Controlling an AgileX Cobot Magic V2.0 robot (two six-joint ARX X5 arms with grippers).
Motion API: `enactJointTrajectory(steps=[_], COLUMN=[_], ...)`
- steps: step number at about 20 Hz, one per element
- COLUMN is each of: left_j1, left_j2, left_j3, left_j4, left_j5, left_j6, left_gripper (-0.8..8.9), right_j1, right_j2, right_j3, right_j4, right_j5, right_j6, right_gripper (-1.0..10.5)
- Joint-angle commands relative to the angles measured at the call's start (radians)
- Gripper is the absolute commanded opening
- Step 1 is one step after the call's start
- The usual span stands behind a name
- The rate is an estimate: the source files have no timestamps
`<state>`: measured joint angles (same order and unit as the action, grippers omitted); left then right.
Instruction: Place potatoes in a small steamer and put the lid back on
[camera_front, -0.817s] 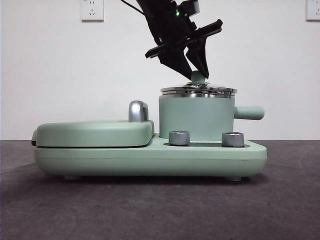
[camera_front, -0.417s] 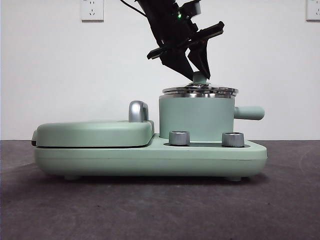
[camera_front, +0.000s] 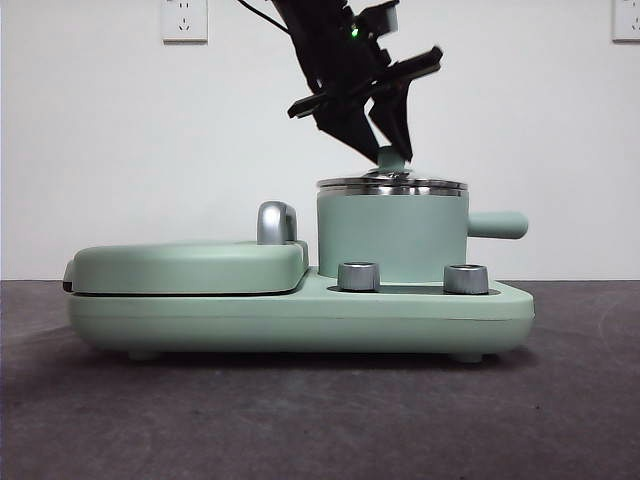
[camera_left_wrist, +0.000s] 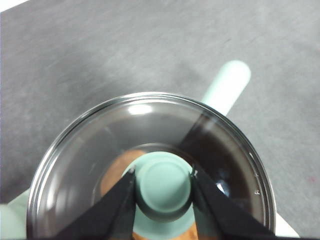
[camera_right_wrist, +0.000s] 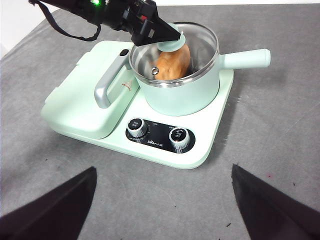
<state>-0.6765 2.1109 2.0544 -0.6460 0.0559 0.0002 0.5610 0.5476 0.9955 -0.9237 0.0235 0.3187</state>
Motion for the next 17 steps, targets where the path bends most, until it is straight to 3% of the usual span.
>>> enactJointTrajectory(steps=[1,7,12,17], left_j1=[-0.002,-0.005,-0.005,-0.004], left_j2=[0.037,0.037,0.005,-0.173], left_j3=[0.017,0.017,0.039,0.086], left_j4=[-0.013,-0.015,-0.025,-0.214], left_j5=[-0.008,-0.007,-0.007,-0.006], left_j6=[0.027,0.026,0.009,0.007], left_gripper=[0.14,0.44,5.21,5.34], right_j1=[0.006,0.006,0.006,0.006], right_j2=[0.006,0.006,0.006,0.006], right_j3=[0.006,0.006,0.006,0.006], right_j4=[0.008,0.008,0.007,0.007], right_j5=[0.004,0.004,0.004,0.003], right_j6=[0.007,0.007,0.006,0.006], right_gripper=[4.3,4.3,4.3,4.3])
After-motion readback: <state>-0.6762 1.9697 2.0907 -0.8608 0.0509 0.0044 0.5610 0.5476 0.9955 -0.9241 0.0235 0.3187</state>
